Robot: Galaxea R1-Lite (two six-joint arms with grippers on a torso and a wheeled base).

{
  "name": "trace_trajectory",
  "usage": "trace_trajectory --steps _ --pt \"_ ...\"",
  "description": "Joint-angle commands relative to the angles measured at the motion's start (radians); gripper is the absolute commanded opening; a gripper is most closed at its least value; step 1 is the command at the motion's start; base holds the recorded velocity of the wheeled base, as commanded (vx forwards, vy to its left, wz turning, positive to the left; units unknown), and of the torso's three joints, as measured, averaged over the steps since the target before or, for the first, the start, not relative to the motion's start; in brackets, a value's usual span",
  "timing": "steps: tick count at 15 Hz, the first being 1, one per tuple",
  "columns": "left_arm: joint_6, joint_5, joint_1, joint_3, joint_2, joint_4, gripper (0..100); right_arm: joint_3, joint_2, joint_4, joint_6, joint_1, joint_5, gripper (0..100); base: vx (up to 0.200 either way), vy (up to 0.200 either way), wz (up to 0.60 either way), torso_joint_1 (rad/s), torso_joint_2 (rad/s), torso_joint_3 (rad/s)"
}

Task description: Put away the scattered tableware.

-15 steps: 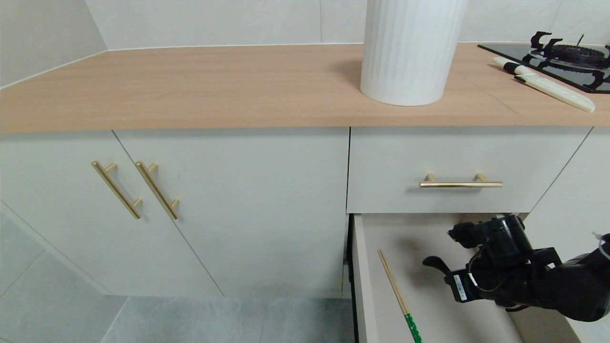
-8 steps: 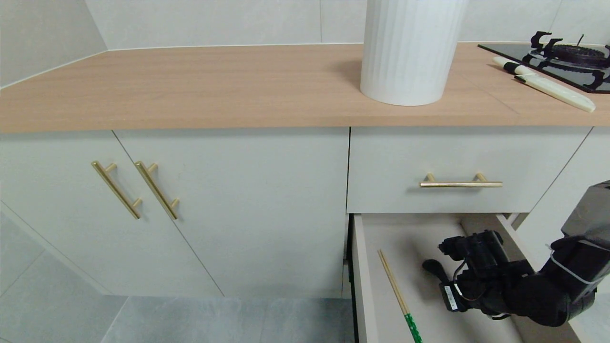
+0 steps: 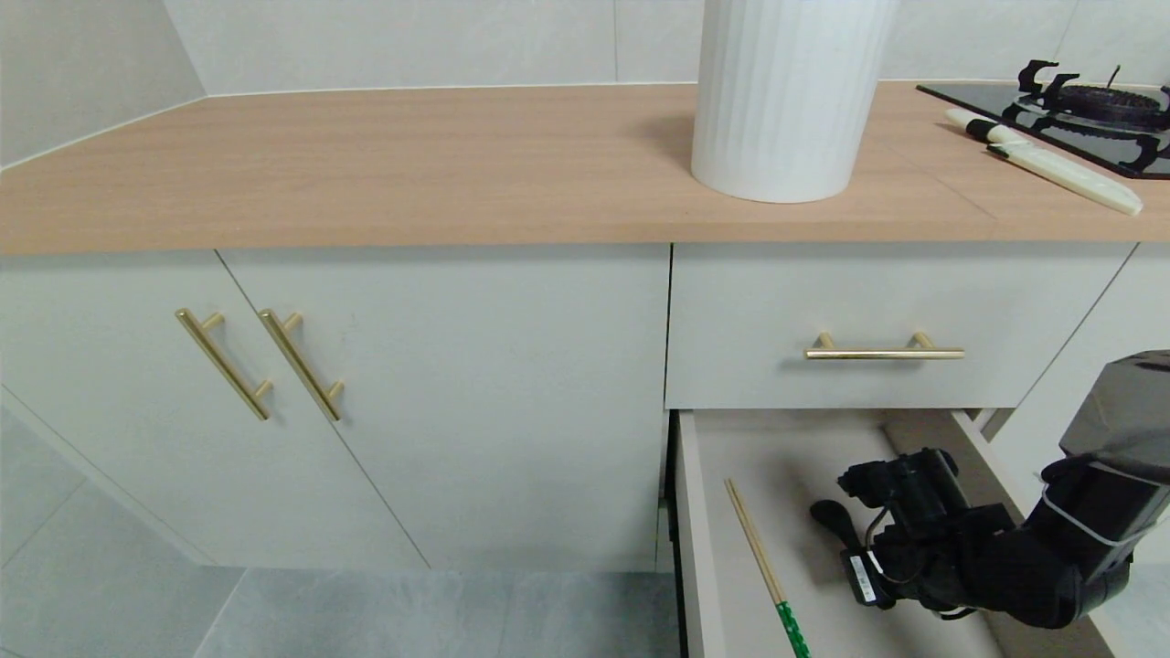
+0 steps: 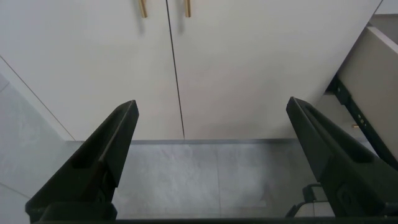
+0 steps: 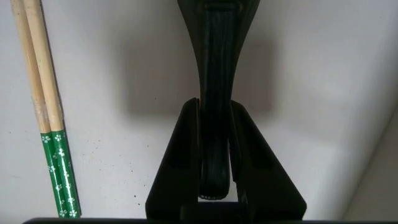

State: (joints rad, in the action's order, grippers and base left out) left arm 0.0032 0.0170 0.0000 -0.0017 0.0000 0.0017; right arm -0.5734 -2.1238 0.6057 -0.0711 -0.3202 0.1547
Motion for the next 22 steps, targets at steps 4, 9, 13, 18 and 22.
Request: trace_trajectory --steps 4,9,13,18,22 --pt "0.0 0.0 0.0 0.0 0.002 0.0 100 0.001 0.008 0.0 -0.001 0.0 0.0 100 0.0 0.0 0.0 0.0 0.0 0.0" --pt "0.0 0.0 0.0 0.0 0.0 0.0 100 0.021 0.163 0.0 0.001 0.02 0.026 100 0.0 0.0 0.0 0.0 0.0 0.0" --pt "0.0 0.0 0.0 0.0 0.0 0.0 100 0.027 0.55 -0.165 0.008 0.007 0.02 100 0.0 0.0 0.0 0.0 0.0 0.0" --pt "0.0 0.0 0.0 0.0 0.002 0.0 100 -0.005 0.835 -0.494 -0.012 -0.046 0.026 100 0.0 0.0 0.0 0.0 0.0 0.0" --pt "0.0 0.0 0.0 0.0 0.002 0.0 100 0.018 0.961 -0.561 -0.03 -0.053 0.036 100 0.0 0.0 0.0 0.0 0.0 0.0"
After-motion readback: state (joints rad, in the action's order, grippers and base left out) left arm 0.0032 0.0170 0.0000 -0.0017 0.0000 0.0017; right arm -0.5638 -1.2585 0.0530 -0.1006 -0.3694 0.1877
